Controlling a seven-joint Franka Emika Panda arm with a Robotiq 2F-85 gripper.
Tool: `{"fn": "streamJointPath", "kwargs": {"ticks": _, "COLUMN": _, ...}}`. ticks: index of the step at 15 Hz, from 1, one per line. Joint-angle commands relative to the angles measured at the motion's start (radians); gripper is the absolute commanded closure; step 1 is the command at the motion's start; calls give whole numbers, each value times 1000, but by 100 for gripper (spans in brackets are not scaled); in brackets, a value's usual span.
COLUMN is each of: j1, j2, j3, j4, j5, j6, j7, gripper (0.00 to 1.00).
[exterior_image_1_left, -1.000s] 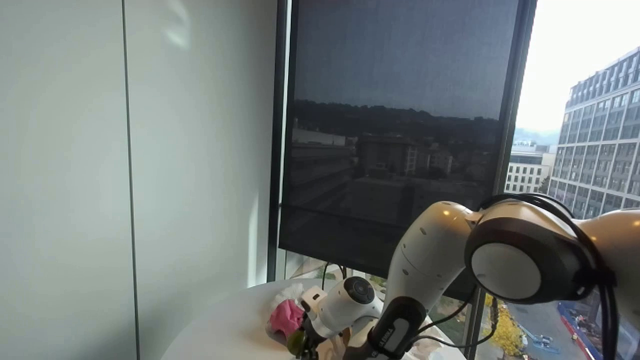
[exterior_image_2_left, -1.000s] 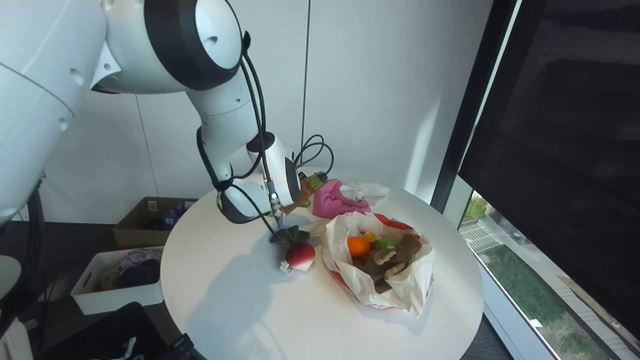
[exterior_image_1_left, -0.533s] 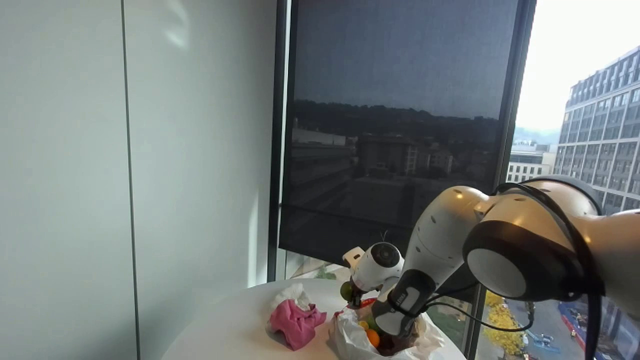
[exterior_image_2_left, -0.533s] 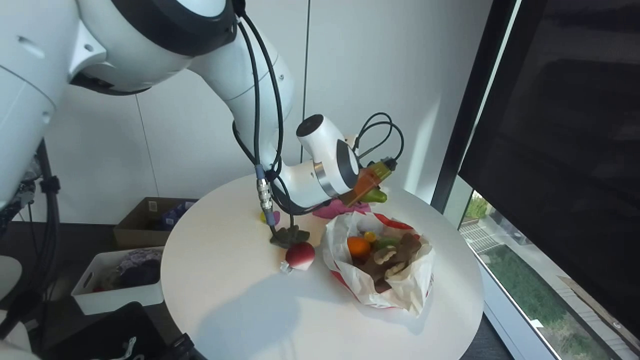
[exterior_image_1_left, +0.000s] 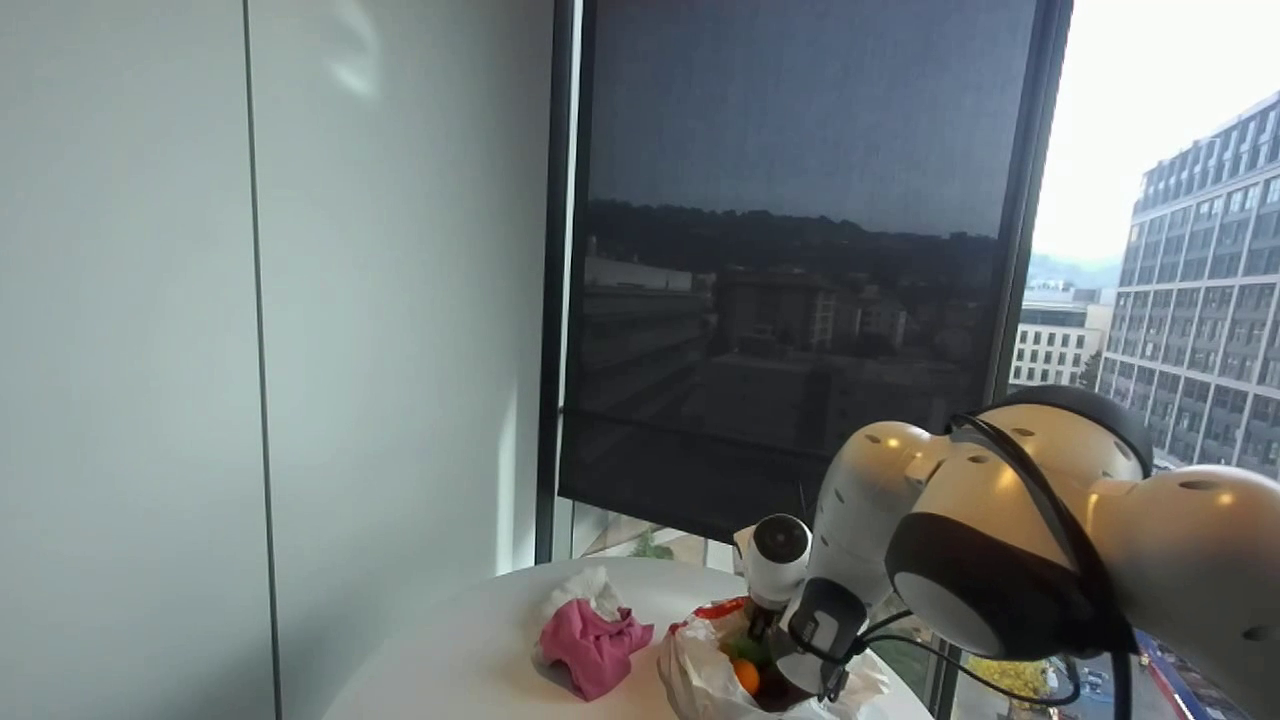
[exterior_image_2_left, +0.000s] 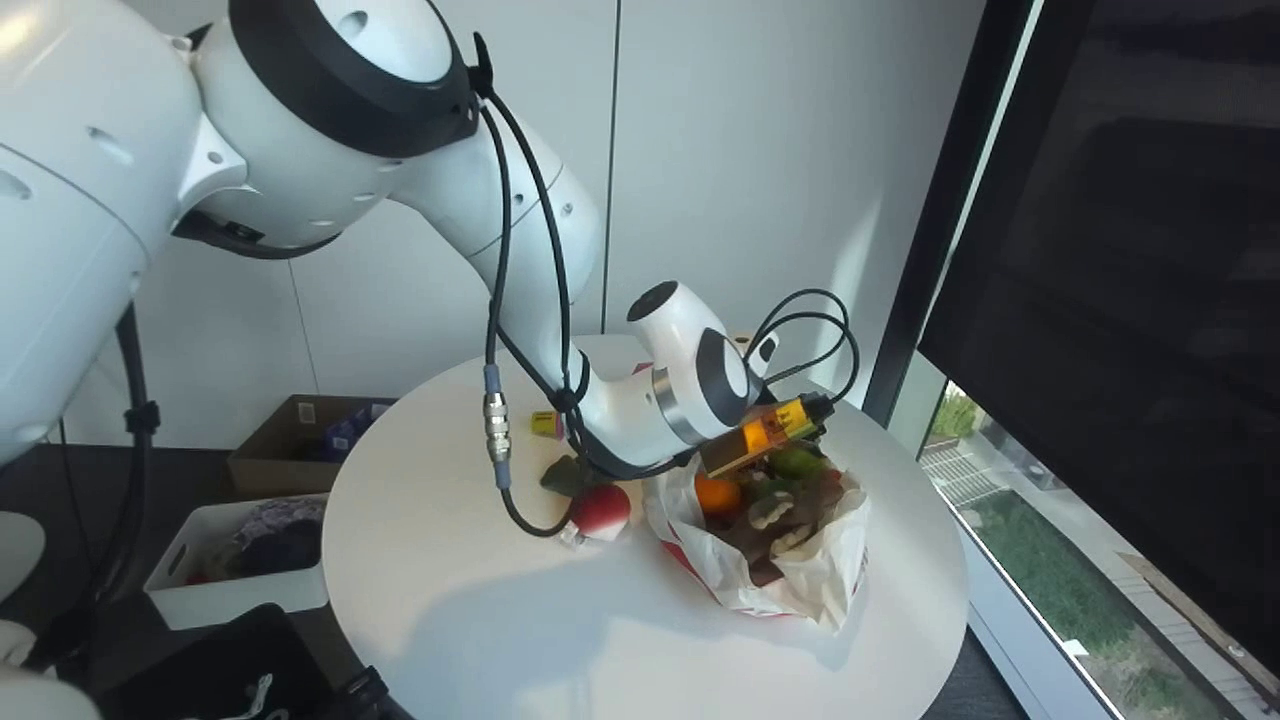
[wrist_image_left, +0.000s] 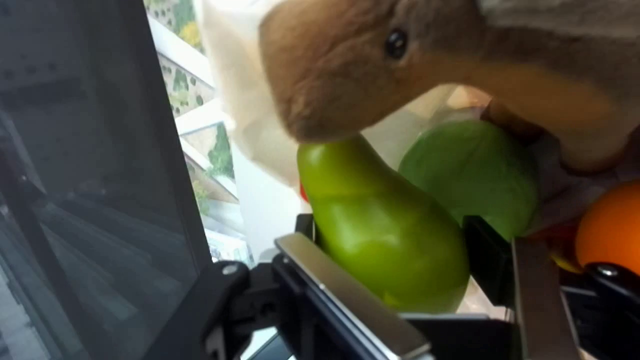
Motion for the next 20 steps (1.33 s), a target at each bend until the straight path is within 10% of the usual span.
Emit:
{"fn": "streamJointPath", "kwargs": {"ticks": 1, "j1": -44, "j2": -8, "j3": 65, "j4": 26, "j5": 63, "j6": -77, "j7": 107, "gripper": 51}}
{"fn": "streamJointPath", "kwargs": {"ticks": 2, "j1": -40, "j2": 4, "j3": 55, "j4": 35, "j5": 76, "j6": -73, "j7": 142, "gripper": 51}}
{"fn": "streamJointPath", "kwargs": {"ticks": 3, "j1": -45, "j2": -2, "j3": 56, "j4": 45, "j5": 83, "j6": -84, "j7": 160, "gripper": 6}}
{"fn": "streamJointPath", "kwargs": {"ticks": 5, "j1": -59, "j2": -25, "j3": 70, "j4": 60, "j5": 94, "j6": -107, "j7": 198, "gripper": 0}}
{"fn": "streamJointPath", "kwargs": {"ticks": 12, "j1": -53, "j2": -206, "j3": 157, "j4": 78, "j5": 83, "j6": -154, "j7": 262, "gripper": 0}}
{"fn": "streamJointPath", "kwargs": {"ticks": 20, "j1": -236, "j2": -332, "j3": 674, "j4": 31, "j5": 92, "j6": -348, "j7": 210, "gripper": 0}}
